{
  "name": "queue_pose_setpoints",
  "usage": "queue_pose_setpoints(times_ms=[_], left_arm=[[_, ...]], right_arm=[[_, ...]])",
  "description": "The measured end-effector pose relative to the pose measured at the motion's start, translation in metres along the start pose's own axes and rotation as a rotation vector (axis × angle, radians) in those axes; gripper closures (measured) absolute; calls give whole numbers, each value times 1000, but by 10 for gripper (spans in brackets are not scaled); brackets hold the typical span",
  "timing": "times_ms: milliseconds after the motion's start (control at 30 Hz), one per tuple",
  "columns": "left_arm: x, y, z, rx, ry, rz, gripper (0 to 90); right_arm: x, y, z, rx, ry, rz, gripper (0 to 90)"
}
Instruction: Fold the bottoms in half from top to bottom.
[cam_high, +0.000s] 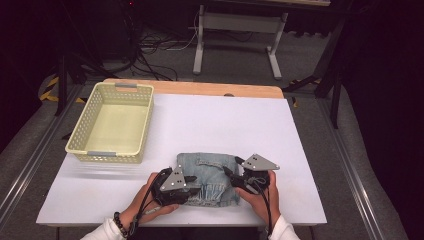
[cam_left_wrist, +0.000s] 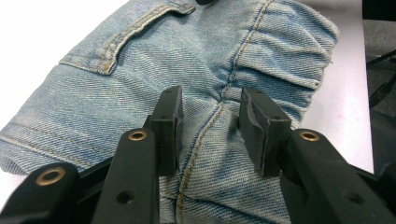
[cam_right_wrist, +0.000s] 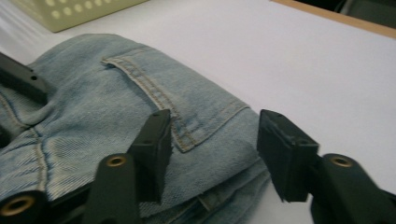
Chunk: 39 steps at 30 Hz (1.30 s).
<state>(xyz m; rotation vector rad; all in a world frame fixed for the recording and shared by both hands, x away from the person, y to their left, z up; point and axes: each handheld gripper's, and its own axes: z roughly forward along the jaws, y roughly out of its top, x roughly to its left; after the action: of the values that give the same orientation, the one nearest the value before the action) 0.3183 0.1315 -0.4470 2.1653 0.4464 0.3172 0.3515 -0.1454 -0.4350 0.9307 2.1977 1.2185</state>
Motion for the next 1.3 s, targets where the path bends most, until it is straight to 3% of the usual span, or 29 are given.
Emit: queue_pose_setpoints(times_ms=[100,233,333,467,567,667,733,900,1000,1133,1167,1267,1300], left_arm=[[-1,0,0,-1,2,2,610],[-1,0,0,-6,3,4,609],[-1,0,0,-4,3,4,608],[0,-1,0,-11,1,2,606],[-1,-1,0,-13,3,6,606],[-2,-1,0,-12,14,12,600],[-3,-1,0,-17,18,0,587],[-5,1,-5,-26,33,-30,451],[-6,7,-18,-30,69,-30,321],[2,9,-41,-65,117,-49,253],[5,8,-44,-70,130,-61,245],[20,3,-52,-106,221,-140,244],[24,1,-51,-102,229,-156,239]], right_arm=[[2,0,-1,19,-38,18,319],[1,-5,-1,73,-73,97,208],[0,-10,1,93,-52,166,191],[-1,-11,4,104,-21,209,183],[0,-11,7,122,8,216,182],[3,-14,16,149,79,245,182],[3,-14,18,170,80,240,182],[-2,-13,22,192,120,254,185],[-3,-13,22,191,127,248,188],[-3,-13,22,191,128,243,190],[-3,-13,22,190,128,242,190],[-2,-13,22,189,125,239,190],[-2,-13,22,189,123,236,190]])
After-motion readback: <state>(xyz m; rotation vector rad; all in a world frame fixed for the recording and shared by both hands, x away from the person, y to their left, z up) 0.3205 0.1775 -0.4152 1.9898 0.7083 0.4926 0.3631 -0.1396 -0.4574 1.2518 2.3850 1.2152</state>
